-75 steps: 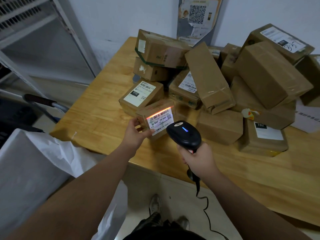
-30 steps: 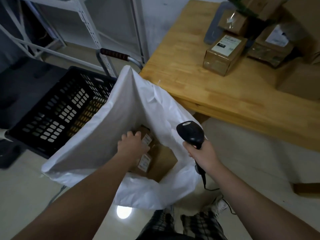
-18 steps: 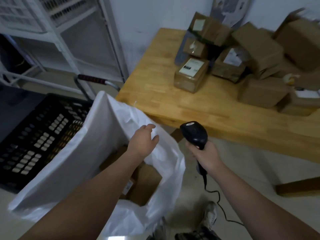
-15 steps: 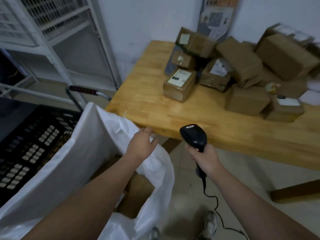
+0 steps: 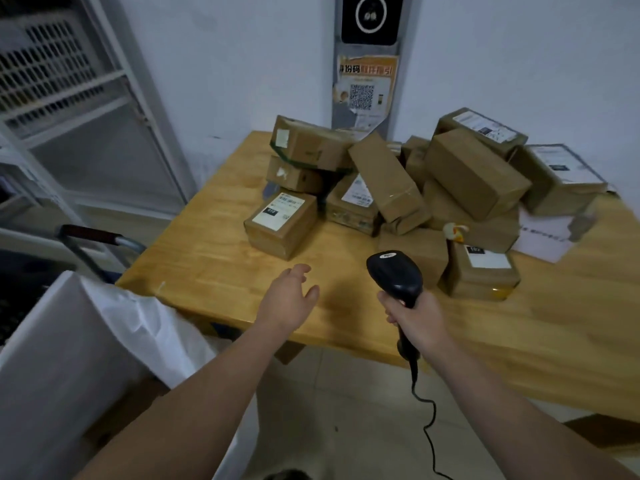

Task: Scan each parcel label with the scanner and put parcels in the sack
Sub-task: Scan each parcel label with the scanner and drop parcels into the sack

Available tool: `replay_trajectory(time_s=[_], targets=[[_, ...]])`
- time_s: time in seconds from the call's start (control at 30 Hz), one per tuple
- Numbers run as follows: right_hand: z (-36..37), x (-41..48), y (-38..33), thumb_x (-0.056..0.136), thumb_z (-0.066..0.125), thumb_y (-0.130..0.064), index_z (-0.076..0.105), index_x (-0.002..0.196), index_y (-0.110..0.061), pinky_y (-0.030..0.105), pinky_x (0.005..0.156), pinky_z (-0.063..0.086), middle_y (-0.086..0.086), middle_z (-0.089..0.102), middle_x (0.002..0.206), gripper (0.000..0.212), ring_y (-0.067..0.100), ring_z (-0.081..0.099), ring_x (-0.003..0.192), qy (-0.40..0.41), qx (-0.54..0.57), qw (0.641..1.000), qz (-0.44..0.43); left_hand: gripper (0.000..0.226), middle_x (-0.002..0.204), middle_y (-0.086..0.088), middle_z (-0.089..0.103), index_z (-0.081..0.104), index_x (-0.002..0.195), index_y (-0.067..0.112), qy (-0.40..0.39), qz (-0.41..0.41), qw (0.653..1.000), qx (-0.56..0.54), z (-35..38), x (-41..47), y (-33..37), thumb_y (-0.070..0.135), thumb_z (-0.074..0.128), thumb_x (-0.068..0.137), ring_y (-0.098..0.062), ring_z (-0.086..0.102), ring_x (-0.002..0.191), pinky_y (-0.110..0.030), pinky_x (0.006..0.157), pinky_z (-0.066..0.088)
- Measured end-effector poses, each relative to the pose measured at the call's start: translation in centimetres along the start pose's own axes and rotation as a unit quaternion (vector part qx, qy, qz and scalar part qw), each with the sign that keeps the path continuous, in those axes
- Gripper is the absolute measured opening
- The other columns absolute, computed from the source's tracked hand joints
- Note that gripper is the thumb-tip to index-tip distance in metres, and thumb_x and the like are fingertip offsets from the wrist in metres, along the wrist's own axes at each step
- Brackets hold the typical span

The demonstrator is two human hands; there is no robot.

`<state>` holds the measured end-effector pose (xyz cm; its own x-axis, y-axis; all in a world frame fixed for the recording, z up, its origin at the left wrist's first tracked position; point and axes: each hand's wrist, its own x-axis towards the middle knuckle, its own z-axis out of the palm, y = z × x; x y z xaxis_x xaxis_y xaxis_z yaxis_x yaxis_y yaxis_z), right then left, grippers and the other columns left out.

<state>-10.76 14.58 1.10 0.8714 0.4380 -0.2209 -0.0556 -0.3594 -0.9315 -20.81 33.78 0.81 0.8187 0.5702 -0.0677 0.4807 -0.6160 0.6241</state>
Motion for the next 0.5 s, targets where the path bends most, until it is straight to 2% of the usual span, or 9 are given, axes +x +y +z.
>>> replay_trajectory(time_s=[0.17, 0.23, 0.3, 0.37, 0.43, 0.5], targets=[[0.7, 3.9, -1.2, 0.088, 0.069, -0.02, 0.066, 0.089, -0.003, 0.035, 0.071, 0.049, 0.011, 0.061, 0.071, 0.018, 0.02, 0.062, 0.066, -0.029, -0.012, 1.0, 0.0, 0.048, 0.133, -0.005, 0.052, 0.044, 0.14, 0.015, 0.014, -0.037, 0.999, 0.008, 0.0, 3.3, -0.2, 0.031, 0.055, 0.096, -0.02, 0.052, 0.118, -0.027, 0.089, 0.041], [2.0, 5.9, -1.9, 0.088, 0.068, -0.019, 0.066, 0.091, 0.0, 0.038, 0.073, 0.05, 0.012, 0.061, 0.07, 0.02, 0.024, 0.062, 0.069, -0.041, -0.011, 0.999, -0.002, 0.049, 0.132, -0.009, 0.052, 0.046, 0.139, 0.012, 0.018, -0.044, 0.998, 0.031, -0.5, 5.4, -0.8, 0.031, 0.057, 0.095, -0.024, 0.051, 0.119, -0.029, 0.091, 0.041], [3.7, 8.0, -2.8, 0.088, 0.068, -0.023, 0.067, 0.093, -0.004, 0.041, 0.075, 0.053, 0.008, 0.062, 0.069, 0.019, 0.025, 0.064, 0.071, -0.058, -0.012, 0.998, -0.004, 0.051, 0.131, -0.013, 0.05, 0.047, 0.137, 0.01, 0.03, -0.048, 0.996, 0.064, -1.1, 8.1, -1.7, 0.032, 0.06, 0.092, -0.029, 0.047, 0.121, -0.033, 0.095, 0.04], [5.4, 10.1, -3.9, 0.087, 0.068, -0.027, 0.067, 0.088, -0.008, 0.038, 0.073, 0.053, 0.004, 0.062, 0.064, 0.019, 0.021, 0.064, 0.067, -0.062, -0.008, 0.998, 0.011, 0.06, 0.135, -0.015, 0.043, 0.043, 0.139, 0.011, 0.032, -0.068, 0.992, 0.102, -1.9, 11.0, -2.4, 0.039, 0.061, 0.089, -0.034, 0.04, 0.126, -0.038, 0.103, 0.035], [7.0, 12.1, -5.0, 0.087, 0.068, -0.03, 0.062, 0.073, -0.009, 0.032, 0.067, 0.049, 0.0, 0.058, 0.057, 0.026, 0.016, 0.061, 0.061, -0.055, -0.001, 0.998, 0.035, 0.074, 0.143, -0.016, 0.033, 0.034, 0.144, 0.013, 0.025, -0.091, 0.985, 0.145, -2.8, 13.9, -3.1, 0.049, 0.061, 0.085, -0.035, 0.031, 0.132, -0.04, 0.11, 0.028], [8.6, 14.1, -5.9, 0.087, 0.067, -0.03, 0.057, 0.064, -0.013, 0.031, 0.067, 0.047, -0.001, 0.054, 0.054, 0.031, 0.018, 0.058, 0.061, -0.048, 0.01, 0.997, 0.058, 0.088, 0.15, -0.017, 0.023, 0.026, 0.147, 0.016, 0.013, -0.103, 0.979, 0.177, -3.6, 16.5, -3.6, 0.057, 0.064, 0.08, -0.036, 0.021, 0.138, -0.042, 0.113, 0.023]])
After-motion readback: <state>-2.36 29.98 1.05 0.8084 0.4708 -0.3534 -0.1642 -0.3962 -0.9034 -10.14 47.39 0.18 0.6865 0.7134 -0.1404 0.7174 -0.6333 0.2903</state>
